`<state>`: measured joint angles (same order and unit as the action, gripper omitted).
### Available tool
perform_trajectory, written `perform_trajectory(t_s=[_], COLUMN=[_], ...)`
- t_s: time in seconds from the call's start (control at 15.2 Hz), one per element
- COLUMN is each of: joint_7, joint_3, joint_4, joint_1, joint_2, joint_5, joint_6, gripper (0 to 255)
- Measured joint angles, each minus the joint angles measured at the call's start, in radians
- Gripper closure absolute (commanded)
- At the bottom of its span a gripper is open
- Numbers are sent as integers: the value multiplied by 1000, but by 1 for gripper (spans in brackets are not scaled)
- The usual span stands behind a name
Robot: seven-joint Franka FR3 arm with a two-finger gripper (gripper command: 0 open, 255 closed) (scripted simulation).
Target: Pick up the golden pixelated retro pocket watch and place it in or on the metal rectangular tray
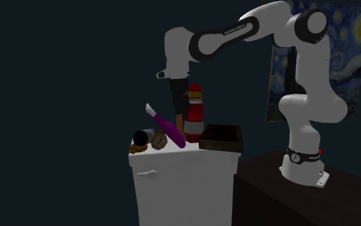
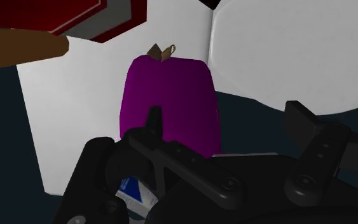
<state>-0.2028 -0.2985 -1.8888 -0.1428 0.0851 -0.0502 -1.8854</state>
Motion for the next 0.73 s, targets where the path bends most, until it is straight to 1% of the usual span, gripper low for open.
perform_trajectory(t_s=[0.33,0.46,0.59,0.73], joint_7=[-69,-88,-104,-104], joint_3=[-14,-13,-14,-12], joint_4=[193,289,329,323], joint_1=[-47,-68,-85,-86], joint_2=[207,287,335,350], joint_5=[62,85,99,103], joint_6=[3,25,21,1], gripper=[0,0,0,0])
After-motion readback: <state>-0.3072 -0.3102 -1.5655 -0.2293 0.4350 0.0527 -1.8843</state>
